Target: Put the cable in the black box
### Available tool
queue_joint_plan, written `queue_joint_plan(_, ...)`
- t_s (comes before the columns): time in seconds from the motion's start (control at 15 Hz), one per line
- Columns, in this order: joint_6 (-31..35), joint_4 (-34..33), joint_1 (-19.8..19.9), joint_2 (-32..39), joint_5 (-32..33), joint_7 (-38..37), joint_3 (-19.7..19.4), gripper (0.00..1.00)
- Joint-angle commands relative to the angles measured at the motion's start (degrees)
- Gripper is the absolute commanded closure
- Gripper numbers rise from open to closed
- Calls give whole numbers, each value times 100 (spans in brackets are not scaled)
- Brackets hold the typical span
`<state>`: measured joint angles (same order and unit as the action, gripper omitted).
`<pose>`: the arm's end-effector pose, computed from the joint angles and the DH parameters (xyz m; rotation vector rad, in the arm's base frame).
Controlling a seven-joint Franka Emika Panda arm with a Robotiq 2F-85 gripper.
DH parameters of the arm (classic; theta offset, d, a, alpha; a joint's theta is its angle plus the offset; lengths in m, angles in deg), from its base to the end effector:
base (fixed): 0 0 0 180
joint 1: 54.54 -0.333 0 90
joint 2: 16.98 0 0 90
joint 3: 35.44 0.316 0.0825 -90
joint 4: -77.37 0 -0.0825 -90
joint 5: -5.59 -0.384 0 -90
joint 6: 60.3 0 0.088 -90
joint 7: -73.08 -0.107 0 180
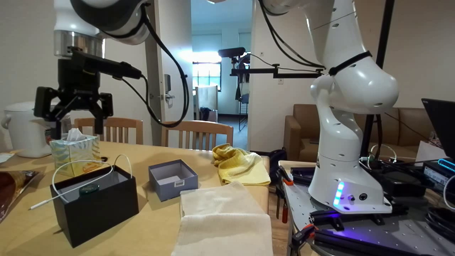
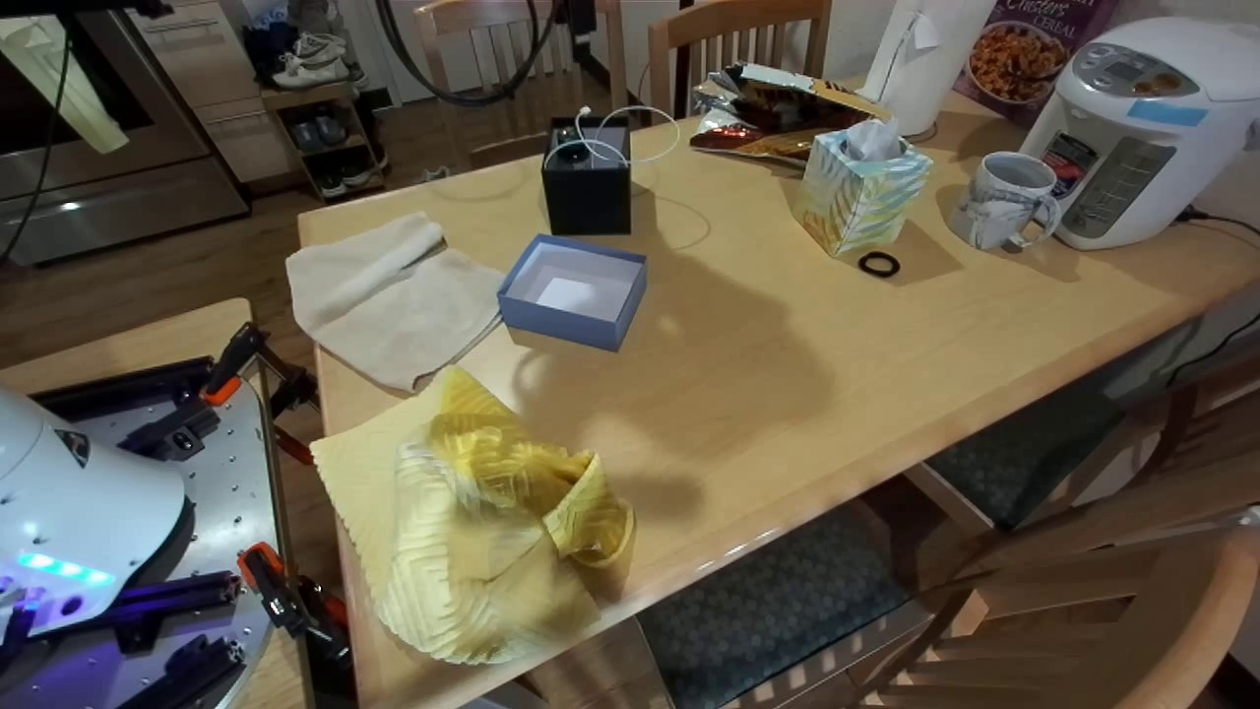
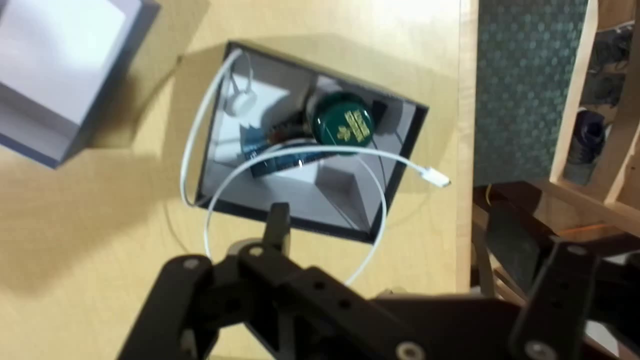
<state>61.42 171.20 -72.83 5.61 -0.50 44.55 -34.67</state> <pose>0.6375 0.2242 0.3979 -2.9959 0.3283 -0.0678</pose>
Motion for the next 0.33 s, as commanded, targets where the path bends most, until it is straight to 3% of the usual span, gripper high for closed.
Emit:
queue_joint_plan(0.0,-1214,-131,112,-94,-55,-645,155,0)
queue_joint_plan(0.07,-701,-51,135,-35,50,-339,187,0)
queue_joint_plan(0.27,-1020,-102,137,-39,45,-524,204,0)
